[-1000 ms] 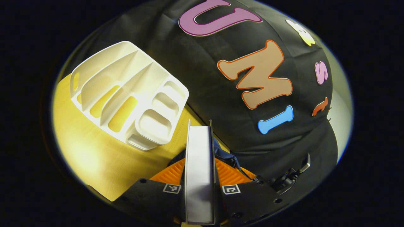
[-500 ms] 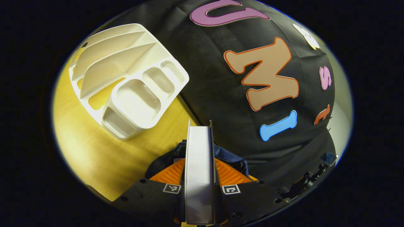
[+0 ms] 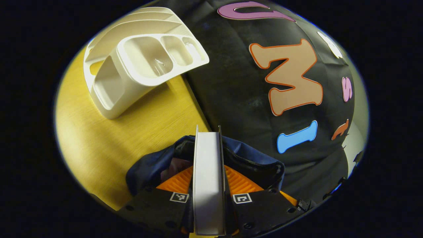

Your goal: Open the schoolbag, grab two books from the bookshelf and put them into the schoolbag.

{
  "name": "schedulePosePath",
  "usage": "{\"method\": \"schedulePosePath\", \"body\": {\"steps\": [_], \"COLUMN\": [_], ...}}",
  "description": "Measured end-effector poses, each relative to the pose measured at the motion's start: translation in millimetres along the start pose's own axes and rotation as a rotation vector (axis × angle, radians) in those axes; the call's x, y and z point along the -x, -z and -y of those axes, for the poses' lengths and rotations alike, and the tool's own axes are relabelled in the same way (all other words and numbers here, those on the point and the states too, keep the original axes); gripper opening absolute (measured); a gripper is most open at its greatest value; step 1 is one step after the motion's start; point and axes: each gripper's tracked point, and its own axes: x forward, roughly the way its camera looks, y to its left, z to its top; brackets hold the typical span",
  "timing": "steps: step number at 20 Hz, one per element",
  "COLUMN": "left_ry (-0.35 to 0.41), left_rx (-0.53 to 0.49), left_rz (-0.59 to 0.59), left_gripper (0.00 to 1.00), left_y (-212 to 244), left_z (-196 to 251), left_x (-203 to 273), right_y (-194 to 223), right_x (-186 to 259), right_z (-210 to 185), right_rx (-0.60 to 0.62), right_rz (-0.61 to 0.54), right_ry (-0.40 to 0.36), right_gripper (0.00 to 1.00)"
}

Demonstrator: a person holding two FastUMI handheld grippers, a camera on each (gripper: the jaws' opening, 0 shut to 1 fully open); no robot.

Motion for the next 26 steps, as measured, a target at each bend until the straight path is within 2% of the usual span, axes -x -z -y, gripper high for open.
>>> {"method": "schedulePosePath", "body": {"steps": [2,5,7,12,15,17,18,21,22,23,24,26], "left_ry": [0.003,-0.007,0.003,0.021,-0.016,-0.044,-0.031,-0.071,-0.09,-0.098,-0.101,-0.095], "left_rx": [0.017,0.004,0.006,-0.012,-0.055,-0.135,-0.164,-0.33,-0.371,-0.399,-0.418,-0.448], "left_rz": [-0.006,-0.029,-0.052,-0.087,-0.141,-0.194,-0.179,-0.164,-0.171,-0.158,-0.131,-0.089], "left_gripper": [0.36,0.32,0.36,0.37,0.46,0.59,0.73,0.95,0.95,0.91,0.95,0.95], "left_y": [9.2,27.0,41.7,58.4,67.4,75.5,73.5,63.3,59.2,49.1,35.3,12.4], "left_z": [-4.0,-8.1,-7.5,-4.0,-15.7,-25.7,-20.9,-22.0,-25.7,-27.0,-24.1,-15.8], "left_x": [-8.1,-24.7,-35.1,-55.5,-61.2,-49.2,-45.9,-25.9,-15.3,-4.5,2.2,20.3], "right_y": [-0.2,0.7,1.3,4.7,7.7,7.6,7.9,7.3,7.5,8.0,9.1,11.2], "right_x": [1.1,3.4,4.7,11.7,13.5,13.4,13.5,13.7,12.8,13.2,13.3,11.9], "right_z": [-0.8,-4.4,-5.9,-0.7,4.2,7.6,8.5,13.7,14.9,15.2,15.7,13.8], "right_rx": [-0.012,-0.02,-0.015,-0.008,-0.024,-0.022,-0.026,-0.048,-0.058,-0.066,-0.075,-0.09], "right_rz": [-0.001,0.0,0.002,0.003,-0.006,-0.003,-0.002,0.004,0.003,0.002,-0.001,-0.006], "right_ry": [-0.011,-0.027,-0.033,-0.024,-0.017,-0.008,-0.003,0.011,0.013,0.016,0.015,0.014], "right_gripper": [0.03,0.03,0.03,0.02,0.02,0.02,0.03,0.03,0.03,0.02,0.03,0.03]}}
